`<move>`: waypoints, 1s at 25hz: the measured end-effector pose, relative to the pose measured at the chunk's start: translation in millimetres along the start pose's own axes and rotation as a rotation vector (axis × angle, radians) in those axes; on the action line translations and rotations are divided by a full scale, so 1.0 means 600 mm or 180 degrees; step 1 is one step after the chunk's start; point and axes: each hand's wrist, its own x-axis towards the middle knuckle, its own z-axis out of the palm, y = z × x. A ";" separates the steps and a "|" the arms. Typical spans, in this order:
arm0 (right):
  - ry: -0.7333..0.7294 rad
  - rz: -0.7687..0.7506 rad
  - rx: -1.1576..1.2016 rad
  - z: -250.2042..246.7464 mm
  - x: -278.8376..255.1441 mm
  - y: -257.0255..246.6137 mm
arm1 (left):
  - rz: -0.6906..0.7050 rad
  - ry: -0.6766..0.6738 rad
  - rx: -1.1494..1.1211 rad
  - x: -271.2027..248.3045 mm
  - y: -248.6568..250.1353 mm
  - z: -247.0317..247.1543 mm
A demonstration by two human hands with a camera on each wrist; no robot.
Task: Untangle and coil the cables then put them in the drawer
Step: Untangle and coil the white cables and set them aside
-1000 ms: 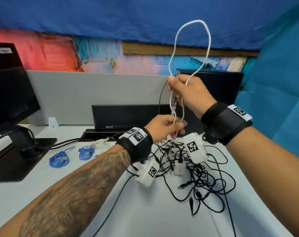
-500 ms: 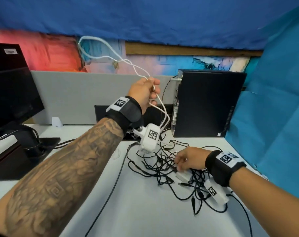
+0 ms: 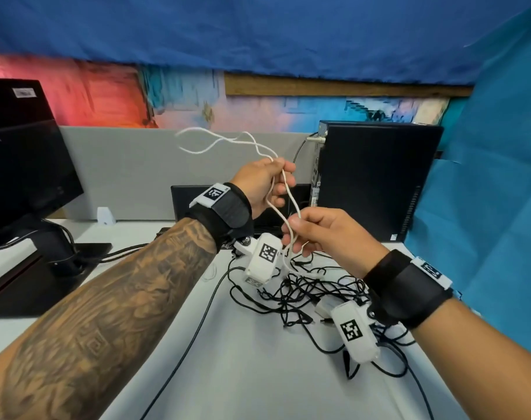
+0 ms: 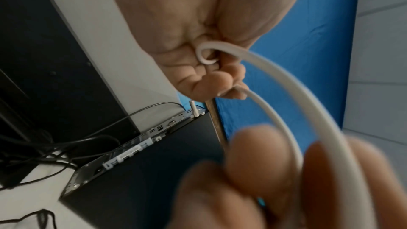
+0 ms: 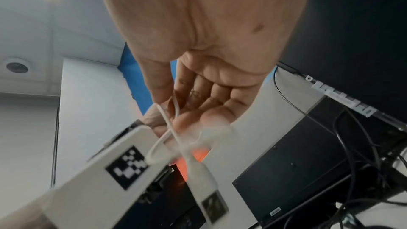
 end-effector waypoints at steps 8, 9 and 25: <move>0.1265 -0.0598 0.0117 -0.005 -0.022 -0.017 | -0.0931 -0.1043 0.2162 -0.032 -0.075 0.006; 0.1352 -0.0601 0.0020 -0.012 -0.022 -0.018 | -0.1005 -0.1269 0.2413 -0.040 -0.087 0.010; 0.1596 -0.0457 -0.1547 -0.032 -0.023 0.008 | -0.0751 0.0088 0.2540 -0.076 -0.122 -0.043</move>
